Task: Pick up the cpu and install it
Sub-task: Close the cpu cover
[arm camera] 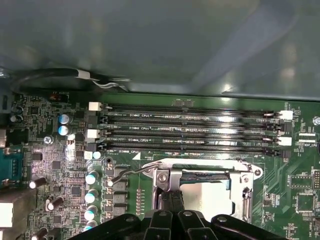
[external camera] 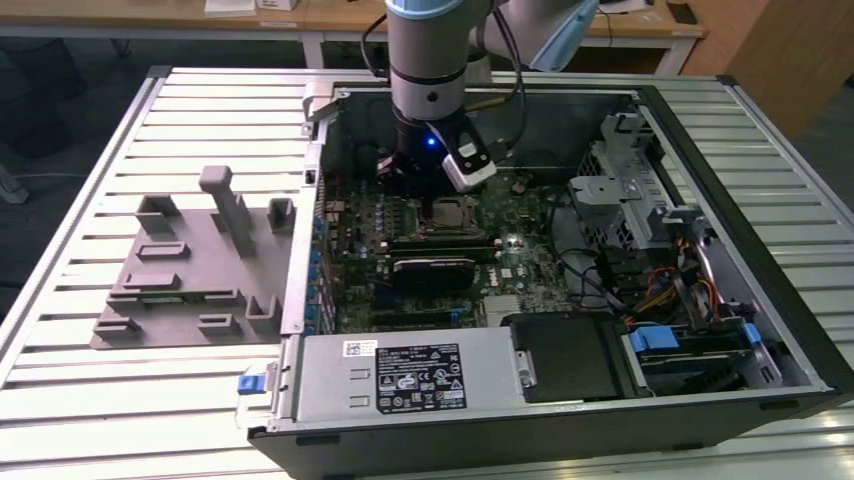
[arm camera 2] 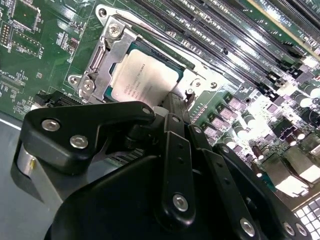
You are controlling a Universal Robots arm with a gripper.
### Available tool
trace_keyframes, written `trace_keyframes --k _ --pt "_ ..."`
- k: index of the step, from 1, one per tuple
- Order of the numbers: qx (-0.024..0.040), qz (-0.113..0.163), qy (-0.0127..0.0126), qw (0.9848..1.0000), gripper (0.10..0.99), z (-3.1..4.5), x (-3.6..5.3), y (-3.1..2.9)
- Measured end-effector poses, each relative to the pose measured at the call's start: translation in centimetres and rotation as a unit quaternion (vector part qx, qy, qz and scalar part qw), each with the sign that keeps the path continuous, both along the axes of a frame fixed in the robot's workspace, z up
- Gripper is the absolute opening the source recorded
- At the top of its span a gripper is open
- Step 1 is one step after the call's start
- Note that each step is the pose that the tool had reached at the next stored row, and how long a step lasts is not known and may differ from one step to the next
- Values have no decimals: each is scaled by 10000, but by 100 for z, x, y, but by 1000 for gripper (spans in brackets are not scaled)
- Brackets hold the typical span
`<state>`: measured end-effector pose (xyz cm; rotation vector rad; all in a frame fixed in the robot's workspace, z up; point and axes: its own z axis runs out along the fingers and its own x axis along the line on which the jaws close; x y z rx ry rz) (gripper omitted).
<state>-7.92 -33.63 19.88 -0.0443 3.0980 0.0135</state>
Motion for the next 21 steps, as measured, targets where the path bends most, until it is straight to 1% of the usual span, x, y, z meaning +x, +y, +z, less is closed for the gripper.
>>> trace_keyframes --k 12,21 --pt "0 -9 -1 10000 106 1 26 1" --pt "0 -9 -1 10000 106 106 25 0"
